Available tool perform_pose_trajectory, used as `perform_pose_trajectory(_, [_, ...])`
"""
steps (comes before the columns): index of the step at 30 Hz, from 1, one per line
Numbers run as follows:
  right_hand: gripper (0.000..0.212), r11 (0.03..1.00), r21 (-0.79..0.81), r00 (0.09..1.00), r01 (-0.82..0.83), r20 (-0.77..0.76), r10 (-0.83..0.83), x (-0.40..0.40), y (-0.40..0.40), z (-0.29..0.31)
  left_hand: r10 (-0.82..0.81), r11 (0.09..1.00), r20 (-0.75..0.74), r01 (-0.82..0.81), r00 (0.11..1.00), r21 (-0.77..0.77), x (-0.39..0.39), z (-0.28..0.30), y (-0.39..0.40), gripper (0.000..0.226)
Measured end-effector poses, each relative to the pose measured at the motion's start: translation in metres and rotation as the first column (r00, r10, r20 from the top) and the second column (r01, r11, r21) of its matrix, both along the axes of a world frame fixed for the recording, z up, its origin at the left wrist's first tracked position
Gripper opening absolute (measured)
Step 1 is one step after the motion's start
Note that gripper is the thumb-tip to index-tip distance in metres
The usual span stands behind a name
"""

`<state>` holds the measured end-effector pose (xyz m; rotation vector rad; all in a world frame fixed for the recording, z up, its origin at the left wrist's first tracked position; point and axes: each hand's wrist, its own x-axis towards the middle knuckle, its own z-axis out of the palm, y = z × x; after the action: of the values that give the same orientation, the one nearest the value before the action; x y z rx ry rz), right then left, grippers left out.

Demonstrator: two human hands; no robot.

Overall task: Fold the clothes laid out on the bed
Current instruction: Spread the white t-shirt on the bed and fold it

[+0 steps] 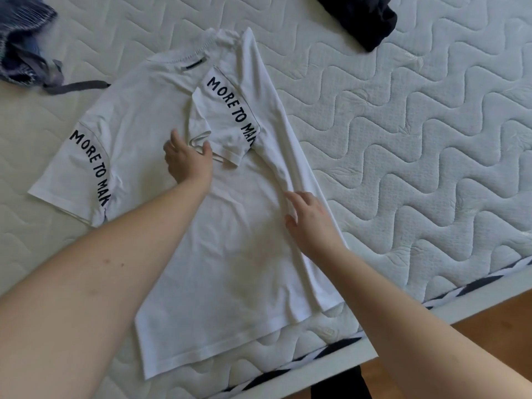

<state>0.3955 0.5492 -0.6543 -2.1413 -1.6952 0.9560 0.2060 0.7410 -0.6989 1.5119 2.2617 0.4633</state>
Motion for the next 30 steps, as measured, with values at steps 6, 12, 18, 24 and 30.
perform_pose_trajectory(6, [0.063, 0.994, -0.047, 0.991, -0.099, 0.089, 0.103, -0.026, 0.025, -0.022, -0.172, 0.965, -0.103, 0.146, 0.980, -0.220, -0.009, 0.000, 0.071, 0.053])
perform_pose_trajectory(12, [0.076, 1.000, -0.011, 0.999, -0.008, 0.053, 0.009, -0.030, 0.030, -0.029, -0.081, 0.995, 0.077, 0.085, 0.994, -0.049, -0.031, 0.015, 0.105, 0.039])
perform_pose_trajectory(18, [0.065, 0.991, 0.005, 0.990, 0.132, -0.053, -0.131, -0.028, 0.035, -0.034, 0.157, 0.981, 0.502, -0.073, 0.850, -0.182, -0.047, 0.019, 0.122, 0.049])
perform_pose_trajectory(24, [0.054, 0.988, 0.144, 0.997, 0.064, 0.035, -0.070, -0.003, 0.058, -0.043, 0.192, 0.877, 0.772, 0.247, 0.606, -0.412, -0.036, -0.001, 0.088, 0.016])
perform_pose_trajectory(30, [0.056, 0.997, 0.002, 0.993, -0.078, 0.083, 0.078, 0.018, 0.064, -0.066, 0.138, 0.904, 0.699, 0.200, 0.701, -0.378, -0.030, -0.014, 0.083, 0.025])
